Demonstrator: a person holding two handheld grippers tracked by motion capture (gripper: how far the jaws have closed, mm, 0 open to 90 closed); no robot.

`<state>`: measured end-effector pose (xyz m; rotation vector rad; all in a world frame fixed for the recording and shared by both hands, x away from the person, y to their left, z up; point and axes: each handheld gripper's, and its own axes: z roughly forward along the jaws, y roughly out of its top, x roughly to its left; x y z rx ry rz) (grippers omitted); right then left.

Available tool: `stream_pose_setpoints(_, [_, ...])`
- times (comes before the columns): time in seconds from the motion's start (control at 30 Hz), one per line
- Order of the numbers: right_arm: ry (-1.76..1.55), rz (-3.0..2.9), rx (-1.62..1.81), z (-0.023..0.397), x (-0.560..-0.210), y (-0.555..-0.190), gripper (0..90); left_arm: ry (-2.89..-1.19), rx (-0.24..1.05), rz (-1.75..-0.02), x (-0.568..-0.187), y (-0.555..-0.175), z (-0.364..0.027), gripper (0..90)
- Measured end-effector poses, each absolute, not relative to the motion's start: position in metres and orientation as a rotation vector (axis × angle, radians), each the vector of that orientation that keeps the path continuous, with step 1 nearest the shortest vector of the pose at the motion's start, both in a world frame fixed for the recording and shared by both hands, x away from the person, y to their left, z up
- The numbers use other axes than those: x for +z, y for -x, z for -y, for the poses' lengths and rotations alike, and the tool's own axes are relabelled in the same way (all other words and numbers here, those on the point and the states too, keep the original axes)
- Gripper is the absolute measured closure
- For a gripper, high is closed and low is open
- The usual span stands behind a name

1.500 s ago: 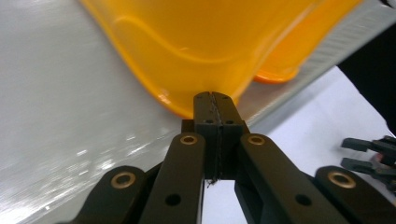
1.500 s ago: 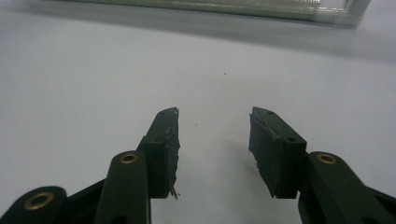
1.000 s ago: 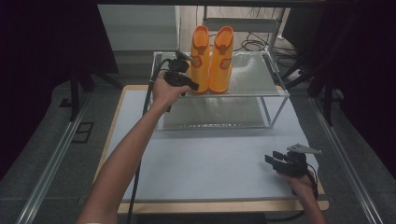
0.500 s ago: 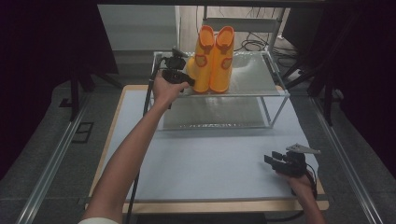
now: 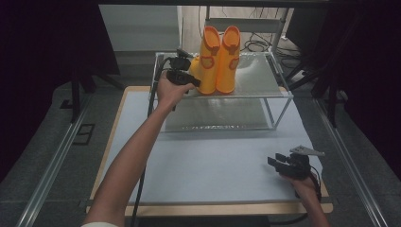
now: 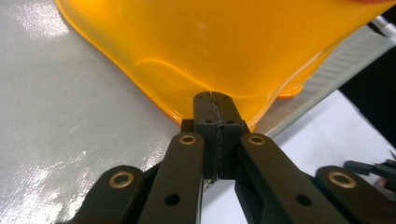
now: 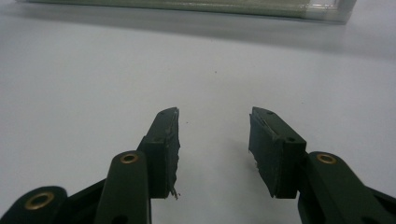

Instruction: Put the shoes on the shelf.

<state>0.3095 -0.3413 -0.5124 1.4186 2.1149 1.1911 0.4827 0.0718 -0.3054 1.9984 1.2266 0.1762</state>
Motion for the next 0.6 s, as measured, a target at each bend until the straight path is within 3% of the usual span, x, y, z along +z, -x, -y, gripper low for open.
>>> stream_pose_setpoints(0.23, [-1.416, -2.114, 1.191, 0.34, -0.512, -0.309, 52.8, -1.99, 0.158, -1.186, -0.3, -0.469, -0.089, 83.6])
stream_pose_setpoints(0.6, [-1.41, -2.121, 1.182, 0.339, -0.513, -0.31, 52.7, -1.967, 0.134, -1.096, -0.301, -0.437, -0.12, 69.4])
